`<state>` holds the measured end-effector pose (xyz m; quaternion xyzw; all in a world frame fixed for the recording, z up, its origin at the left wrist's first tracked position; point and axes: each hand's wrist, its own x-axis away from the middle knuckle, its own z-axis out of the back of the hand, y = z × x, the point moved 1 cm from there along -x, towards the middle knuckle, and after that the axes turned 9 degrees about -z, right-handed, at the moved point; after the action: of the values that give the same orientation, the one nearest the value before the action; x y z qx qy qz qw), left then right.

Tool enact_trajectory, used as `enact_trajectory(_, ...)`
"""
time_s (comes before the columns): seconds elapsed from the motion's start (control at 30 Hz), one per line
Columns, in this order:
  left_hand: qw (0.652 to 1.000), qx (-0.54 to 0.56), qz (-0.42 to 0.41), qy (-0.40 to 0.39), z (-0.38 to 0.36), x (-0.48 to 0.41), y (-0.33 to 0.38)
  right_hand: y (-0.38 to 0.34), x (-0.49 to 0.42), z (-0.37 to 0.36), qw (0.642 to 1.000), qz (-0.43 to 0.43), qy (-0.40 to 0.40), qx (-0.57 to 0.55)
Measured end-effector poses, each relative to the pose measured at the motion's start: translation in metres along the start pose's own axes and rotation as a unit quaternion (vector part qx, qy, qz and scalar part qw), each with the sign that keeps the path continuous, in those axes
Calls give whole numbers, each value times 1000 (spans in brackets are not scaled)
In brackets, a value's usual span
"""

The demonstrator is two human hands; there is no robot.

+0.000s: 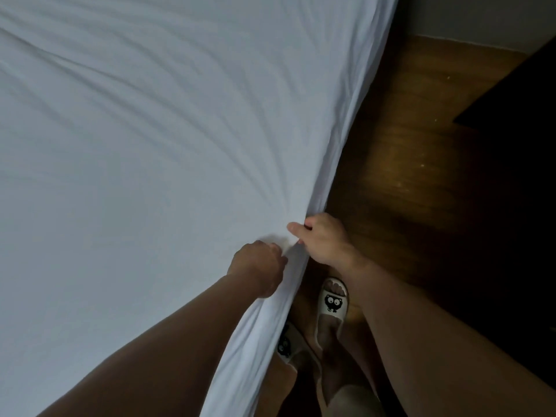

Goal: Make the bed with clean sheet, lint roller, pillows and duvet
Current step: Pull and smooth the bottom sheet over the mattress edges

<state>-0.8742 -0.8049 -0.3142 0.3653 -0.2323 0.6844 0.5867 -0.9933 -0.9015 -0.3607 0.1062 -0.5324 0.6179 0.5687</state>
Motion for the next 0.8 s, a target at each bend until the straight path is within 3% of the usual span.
enact_trajectory(0.23, 998, 62, -3, 31, -3, 9, -11, -2, 6, -29, 998, -28, 57, -26)
enact_trajectory(0.53, 991, 34, 121, -41, -77, 122, -57, -8, 109, -135, 989, -99, -30, 105)
enact_trajectory(0.8, 998, 20, 27, 50, -138, 142, -68, -1, 122, -184, 993, -96, 36, 52)
